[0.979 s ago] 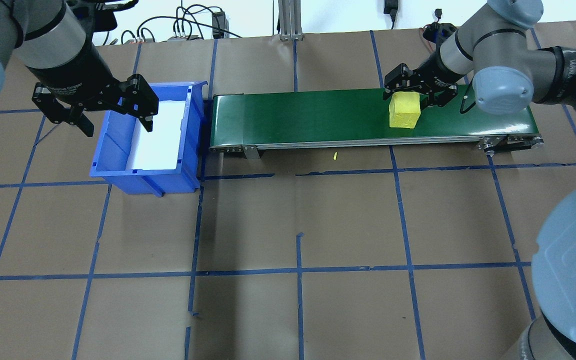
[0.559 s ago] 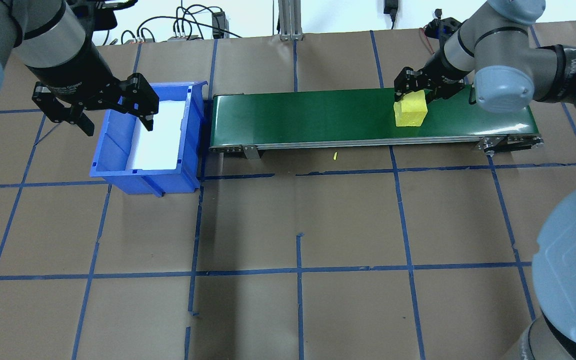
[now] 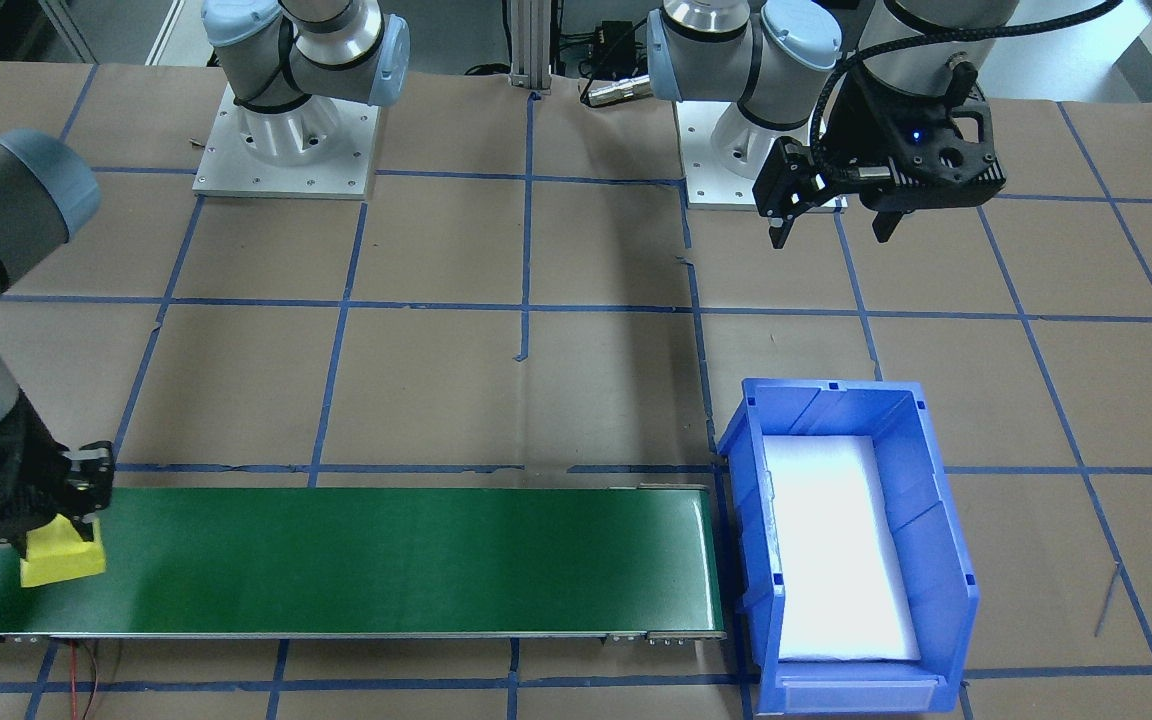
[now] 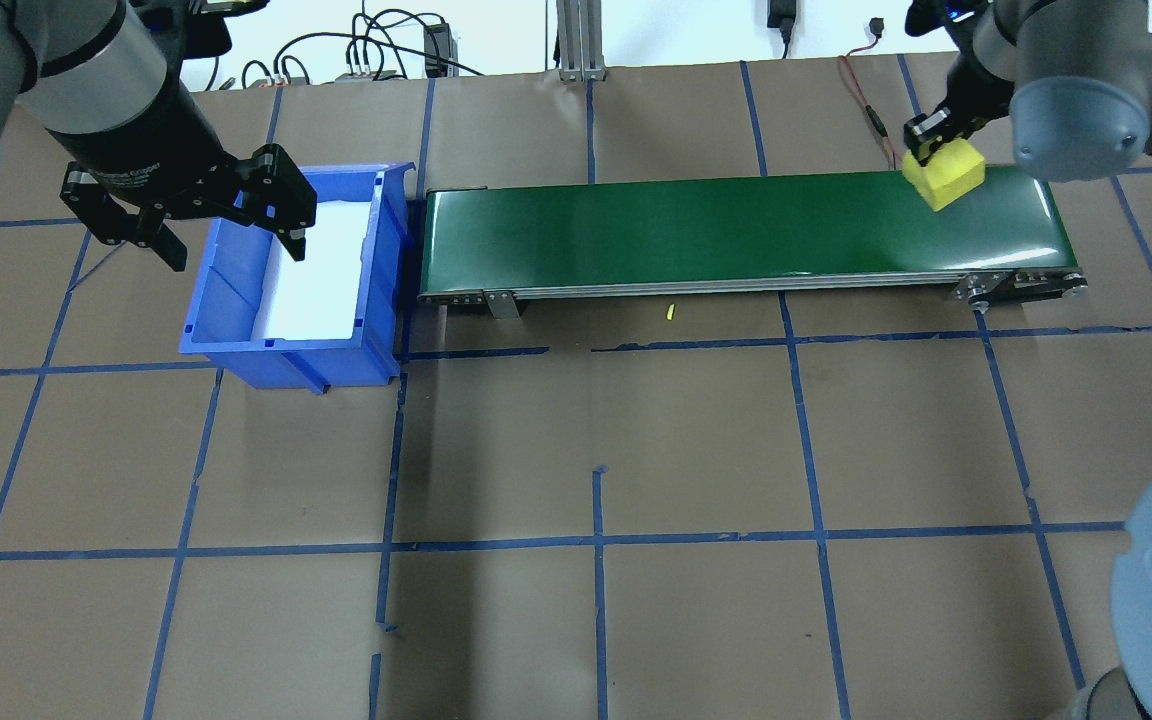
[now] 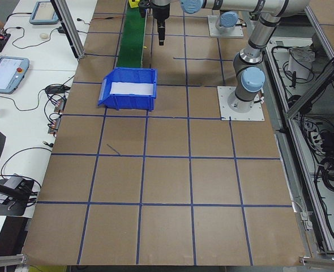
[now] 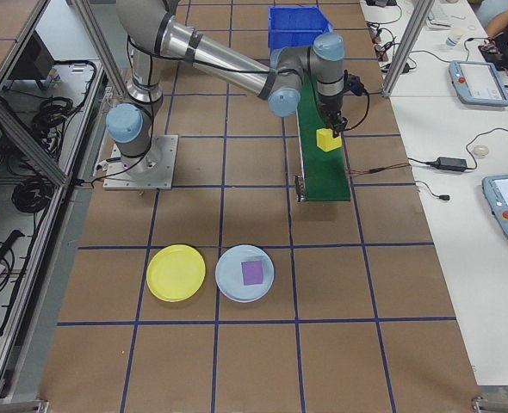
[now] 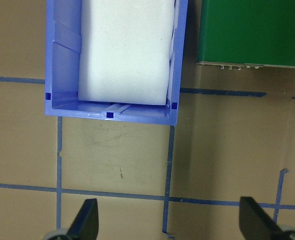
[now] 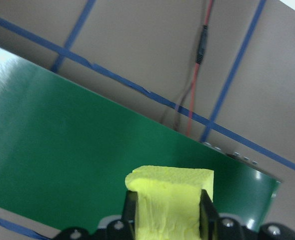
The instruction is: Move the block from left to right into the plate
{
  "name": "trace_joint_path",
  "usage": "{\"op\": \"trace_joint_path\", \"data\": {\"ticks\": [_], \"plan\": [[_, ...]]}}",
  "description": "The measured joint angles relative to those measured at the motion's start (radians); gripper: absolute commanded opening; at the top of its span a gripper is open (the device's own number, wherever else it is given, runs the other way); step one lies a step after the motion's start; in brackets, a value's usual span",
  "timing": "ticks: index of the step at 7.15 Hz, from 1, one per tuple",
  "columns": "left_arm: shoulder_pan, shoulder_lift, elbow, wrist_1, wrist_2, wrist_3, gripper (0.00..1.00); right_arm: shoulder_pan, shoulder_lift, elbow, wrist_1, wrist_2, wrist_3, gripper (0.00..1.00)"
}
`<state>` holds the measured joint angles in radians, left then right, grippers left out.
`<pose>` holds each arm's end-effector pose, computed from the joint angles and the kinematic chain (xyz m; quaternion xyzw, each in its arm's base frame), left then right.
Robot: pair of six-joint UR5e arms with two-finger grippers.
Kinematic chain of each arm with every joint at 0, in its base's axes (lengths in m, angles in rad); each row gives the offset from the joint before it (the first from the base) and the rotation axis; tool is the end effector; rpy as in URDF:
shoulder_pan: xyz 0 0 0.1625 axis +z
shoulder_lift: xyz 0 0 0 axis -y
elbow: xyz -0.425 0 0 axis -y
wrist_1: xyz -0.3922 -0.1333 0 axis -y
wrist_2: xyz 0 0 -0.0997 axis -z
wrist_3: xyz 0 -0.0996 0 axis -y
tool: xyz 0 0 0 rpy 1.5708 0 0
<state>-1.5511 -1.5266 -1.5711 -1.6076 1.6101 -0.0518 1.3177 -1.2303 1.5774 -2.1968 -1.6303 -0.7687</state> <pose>-0.1200 -0.4759 0.5055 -0.0358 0.9992 -0.0039 0.0196 -0.0354 -0.6457 0.3616 0.2484 -0.9582 0.1068 0.0936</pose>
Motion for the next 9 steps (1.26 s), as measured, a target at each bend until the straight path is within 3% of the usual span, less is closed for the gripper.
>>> {"op": "trace_joint_path", "data": {"ticks": [2, 5, 9], "plan": [[-0.001, 0.0, -0.002, 0.0, -0.003, 0.001, 1.0, -0.205, -0.027, 0.032, 0.01, -0.03, -0.295, 0.42], [-0.001, 0.0, -0.002, 0.0, -0.004, 0.001, 1.0, -0.605, -0.05, 0.128, 0.044, -0.022, -0.63, 0.42], [-0.001, 0.0, -0.001, 0.0, -0.004, 0.001, 1.0, -0.97, -0.159, 0.194, 0.327, -0.002, -0.682, 0.4]]}}
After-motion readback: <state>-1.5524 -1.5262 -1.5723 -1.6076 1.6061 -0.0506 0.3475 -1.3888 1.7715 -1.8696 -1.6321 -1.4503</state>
